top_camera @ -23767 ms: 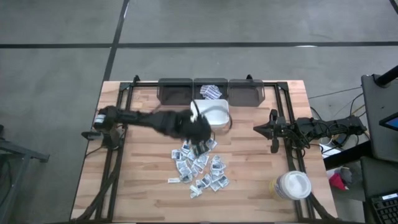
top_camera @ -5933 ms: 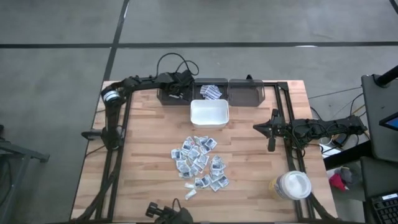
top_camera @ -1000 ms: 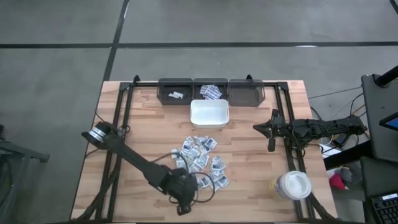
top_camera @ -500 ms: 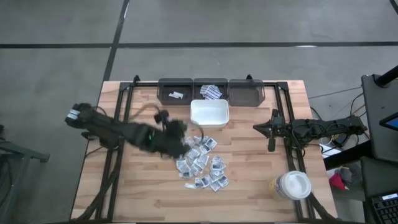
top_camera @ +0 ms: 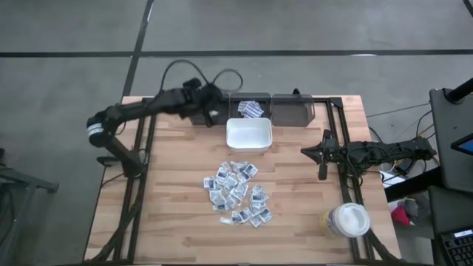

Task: Pick & Place First Aid Supplies
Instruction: Put the green bandage into the left black bin

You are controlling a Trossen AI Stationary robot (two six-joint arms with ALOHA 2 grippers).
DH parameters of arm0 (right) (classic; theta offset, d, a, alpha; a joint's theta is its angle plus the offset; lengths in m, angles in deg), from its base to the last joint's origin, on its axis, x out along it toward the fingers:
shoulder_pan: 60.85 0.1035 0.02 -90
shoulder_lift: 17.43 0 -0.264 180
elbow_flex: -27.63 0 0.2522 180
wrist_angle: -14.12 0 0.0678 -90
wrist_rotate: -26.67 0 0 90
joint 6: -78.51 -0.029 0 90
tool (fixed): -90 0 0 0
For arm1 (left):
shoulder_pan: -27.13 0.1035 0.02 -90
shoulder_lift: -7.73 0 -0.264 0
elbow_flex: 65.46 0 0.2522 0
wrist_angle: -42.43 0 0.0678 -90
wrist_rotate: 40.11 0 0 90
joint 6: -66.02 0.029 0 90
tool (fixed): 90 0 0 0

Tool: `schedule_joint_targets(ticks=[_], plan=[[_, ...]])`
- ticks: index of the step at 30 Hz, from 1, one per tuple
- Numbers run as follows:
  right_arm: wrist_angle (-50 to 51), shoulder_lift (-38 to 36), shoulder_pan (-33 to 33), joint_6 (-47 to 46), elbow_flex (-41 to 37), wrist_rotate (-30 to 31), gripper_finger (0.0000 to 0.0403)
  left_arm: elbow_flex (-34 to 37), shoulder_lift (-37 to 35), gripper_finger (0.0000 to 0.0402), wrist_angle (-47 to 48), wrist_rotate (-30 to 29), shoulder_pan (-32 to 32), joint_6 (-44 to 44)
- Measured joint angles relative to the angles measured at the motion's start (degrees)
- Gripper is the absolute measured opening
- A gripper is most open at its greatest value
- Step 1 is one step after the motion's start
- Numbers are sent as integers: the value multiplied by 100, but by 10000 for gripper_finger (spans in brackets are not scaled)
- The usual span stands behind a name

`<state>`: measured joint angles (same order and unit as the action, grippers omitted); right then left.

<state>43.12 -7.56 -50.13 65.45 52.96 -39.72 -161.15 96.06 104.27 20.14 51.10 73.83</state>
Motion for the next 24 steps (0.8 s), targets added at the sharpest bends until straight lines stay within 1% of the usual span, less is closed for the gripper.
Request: schedule_joint_targets(ticks=[3, 6, 9, 14, 18, 24], plan=[[-1, 0, 0, -1, 0, 1, 18, 0, 276, 0, -217, 616, 655, 465], [-1, 0, 1, 4, 0, 1, 18, -7, 629, 0, -450, 1280, 1166, 796], [-2, 2, 0, 3, 0, 1, 18, -132, 1082, 0, -451, 1626, 1471, 1056], [-2, 2, 2, 1, 0, 1, 18, -465, 1873, 0, -325, 2186, 1670, 1535], [-2, 2, 2, 1, 0, 1, 18, -923, 2449, 0, 179, 2601, 1734, 1805], [-2, 2, 2, -1, 0, 3, 18, -1547, 2897, 0, 953, 3213, 1842, 2287]])
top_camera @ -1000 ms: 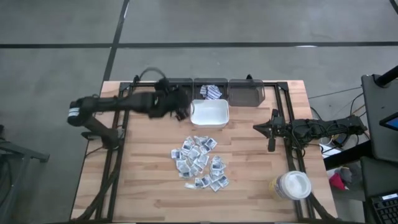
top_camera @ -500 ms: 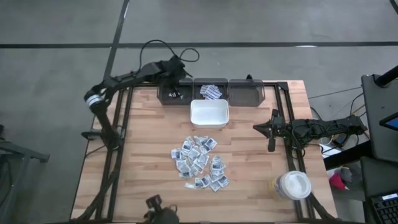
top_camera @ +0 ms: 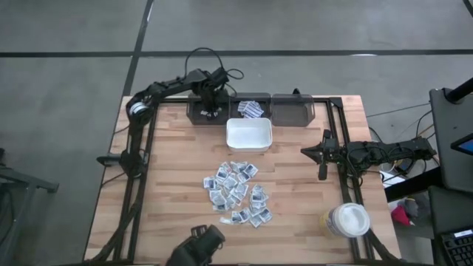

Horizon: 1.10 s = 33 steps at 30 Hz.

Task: Pick & Place First Aid Supplies
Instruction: Put the green bandage into the left black bin

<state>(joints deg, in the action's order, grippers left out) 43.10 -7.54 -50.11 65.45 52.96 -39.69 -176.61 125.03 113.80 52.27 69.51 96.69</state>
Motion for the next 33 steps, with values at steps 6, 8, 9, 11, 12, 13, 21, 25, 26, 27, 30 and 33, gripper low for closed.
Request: schedule_joint_targets(ticks=[6, 8, 9, 11, 12, 13, 21, 25, 26, 27, 30, 33], plan=[[-2, 0, -1, 0, -1, 0, 18, -119, 46, 0, 298, 372, 170, 338], [-1, 0, -1, 0, 0, 0, 18, -76, 47, 0, 317, 383, 214, 381], [-2, 0, -1, 0, 0, 0, 18, -59, 48, 0, 308, 397, 224, 383], [-2, 0, 0, 0, 0, 0, 18, -8, 48, 0, 221, 406, 223, 387], [-2, 0, -2, 0, 0, 0, 18, 9, 48, 0, 228, 414, 217, 387], [-2, 0, -1, 0, -1, 0, 18, 22, 48, 0, 244, 416, 217, 387], [-2, 0, -1, -28, 0, 0, 18, 115, 59, 0, -61, 417, 217, 468], [-2, 0, 0, -28, 0, -1, 18, 129, 109, 0, -97, 425, 217, 470], [-2, 0, -1, -28, 0, -1, 18, 144, 118, 0, -122, 436, 217, 470], [0, 0, 0, -33, 0, 0, 18, 178, 125, 0, -149, 442, 217, 470], [-2, 0, 0, -44, -1, -2, 18, 318, 143, 0, -311, 451, 213, 463], [-2, 0, -1, -46, -1, -1, 18, 432, 149, 0, -310, 451, 202, 443]])
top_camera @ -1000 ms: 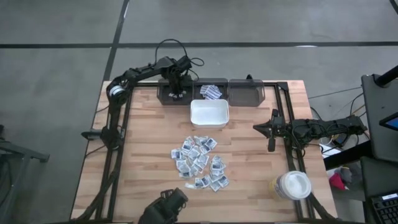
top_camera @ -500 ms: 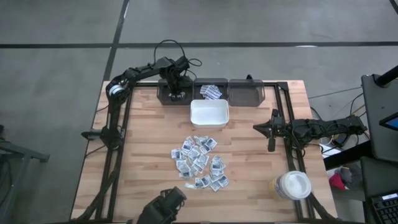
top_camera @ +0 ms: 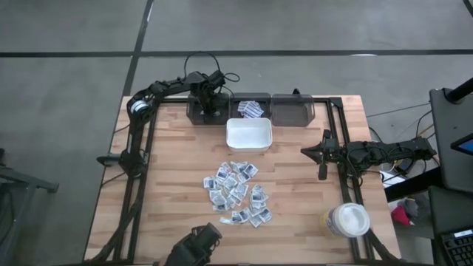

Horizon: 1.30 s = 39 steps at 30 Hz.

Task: Pick & Place First Aid Supplies
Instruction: Put the green bandage into the left black bin

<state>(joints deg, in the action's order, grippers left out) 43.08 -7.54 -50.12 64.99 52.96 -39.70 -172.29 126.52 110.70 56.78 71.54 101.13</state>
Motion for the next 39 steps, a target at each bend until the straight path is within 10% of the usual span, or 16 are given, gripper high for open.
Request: schedule_joint_targets(ticks=[28, 39], plan=[[0, 2, 1, 17, 1, 0, 18, -117, -275, 108, 244, -919, -9, -204], [10, 2, 0, 24, 1, -1, 18, -462, -1259, 108, 1444, -729, -474, -2033]])
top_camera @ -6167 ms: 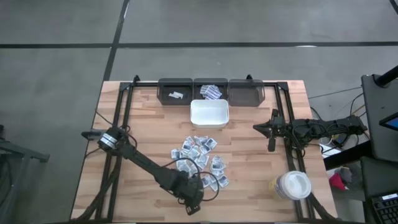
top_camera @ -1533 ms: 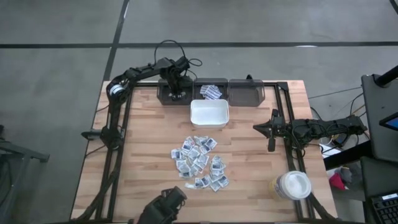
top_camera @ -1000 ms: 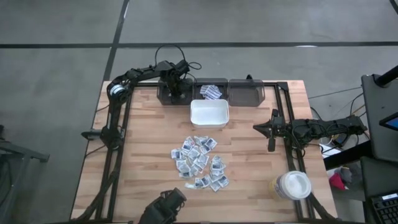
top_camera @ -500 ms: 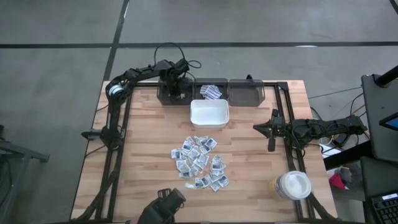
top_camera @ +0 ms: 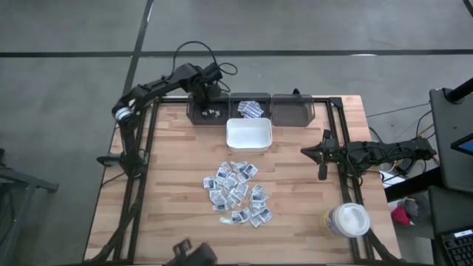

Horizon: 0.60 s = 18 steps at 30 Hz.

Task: Pick & Place First Aid Supplies
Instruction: Put the green bandage into the left black bin

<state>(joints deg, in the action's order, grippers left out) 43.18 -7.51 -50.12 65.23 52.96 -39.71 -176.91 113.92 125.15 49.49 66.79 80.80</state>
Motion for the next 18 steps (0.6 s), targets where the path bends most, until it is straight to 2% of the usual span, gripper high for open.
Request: schedule_joint_targets(ticks=[5, 9, 14, 18], plan=[[105, 0, 1, 0, 0, 1, 18, 46, -643, 108, 273, 455, -598, -1611], [126, 0, 0, 2, 0, 0, 18, 53, -1073, 108, 312, 607, -1364, -2564], [128, 0, 1, 24, 0, 0, 18, 55, -1341, 108, 253, 575, -2692, -3540], [144, 0, 1, 23, 0, 0, 18, 59, -1328, 108, 33, 184, -3944, -4216]])
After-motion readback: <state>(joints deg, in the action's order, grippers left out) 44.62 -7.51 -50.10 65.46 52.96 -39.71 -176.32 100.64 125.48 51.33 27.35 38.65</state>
